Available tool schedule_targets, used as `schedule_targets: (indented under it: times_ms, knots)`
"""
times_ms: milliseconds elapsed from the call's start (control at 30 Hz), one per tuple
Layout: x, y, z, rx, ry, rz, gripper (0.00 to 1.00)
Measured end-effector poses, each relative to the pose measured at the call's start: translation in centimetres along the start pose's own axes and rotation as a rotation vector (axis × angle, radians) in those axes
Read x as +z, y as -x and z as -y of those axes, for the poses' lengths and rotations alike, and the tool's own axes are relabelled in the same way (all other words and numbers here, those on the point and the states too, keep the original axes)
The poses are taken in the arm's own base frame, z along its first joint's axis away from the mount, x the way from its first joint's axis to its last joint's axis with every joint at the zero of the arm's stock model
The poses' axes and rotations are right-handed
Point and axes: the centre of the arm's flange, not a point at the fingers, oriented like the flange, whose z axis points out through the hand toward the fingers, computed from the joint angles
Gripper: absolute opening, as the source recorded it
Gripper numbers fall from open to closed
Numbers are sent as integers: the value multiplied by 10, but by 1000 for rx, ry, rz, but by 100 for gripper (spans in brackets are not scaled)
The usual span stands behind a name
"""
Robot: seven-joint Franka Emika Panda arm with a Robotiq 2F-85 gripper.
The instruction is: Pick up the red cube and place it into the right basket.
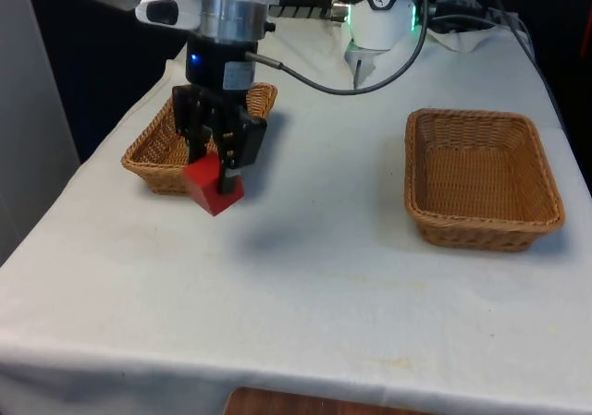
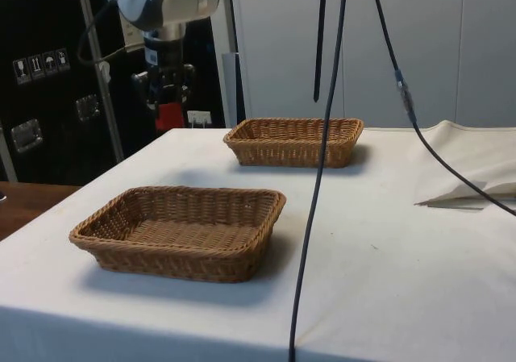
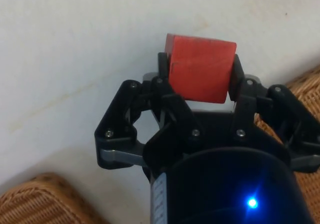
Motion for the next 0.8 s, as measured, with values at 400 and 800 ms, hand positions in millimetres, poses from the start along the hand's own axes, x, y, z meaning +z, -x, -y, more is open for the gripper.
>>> schedule_targets:
  times_ms: [400, 800]
  knots:
    - [-17, -2, 3, -31, 25, -34, 4]
    - [-53, -2, 7, -60, 36, -44, 4]
